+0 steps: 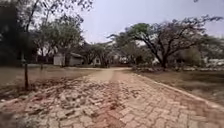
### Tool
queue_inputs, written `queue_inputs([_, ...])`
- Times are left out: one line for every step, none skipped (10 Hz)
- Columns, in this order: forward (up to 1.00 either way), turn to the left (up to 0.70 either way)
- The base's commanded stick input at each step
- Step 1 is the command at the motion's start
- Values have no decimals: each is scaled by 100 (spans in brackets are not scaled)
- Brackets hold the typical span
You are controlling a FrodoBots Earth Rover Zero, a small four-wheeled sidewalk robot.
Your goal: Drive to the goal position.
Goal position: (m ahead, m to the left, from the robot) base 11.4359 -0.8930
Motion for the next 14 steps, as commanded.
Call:
queue_inputs([70,0])
queue_inputs([70,0])
queue_inputs([70,0])
queue_inputs([70,0])
queue_inputs([70,0])
queue_inputs([70,0])
queue_inputs([70,0])
queue_inputs([70,0])
queue_inputs([70,0])
queue_inputs([70,0])
queue_inputs([70,0])
queue_inputs([70,0])
queue_inputs([70,0])
queue_inputs([70,0])
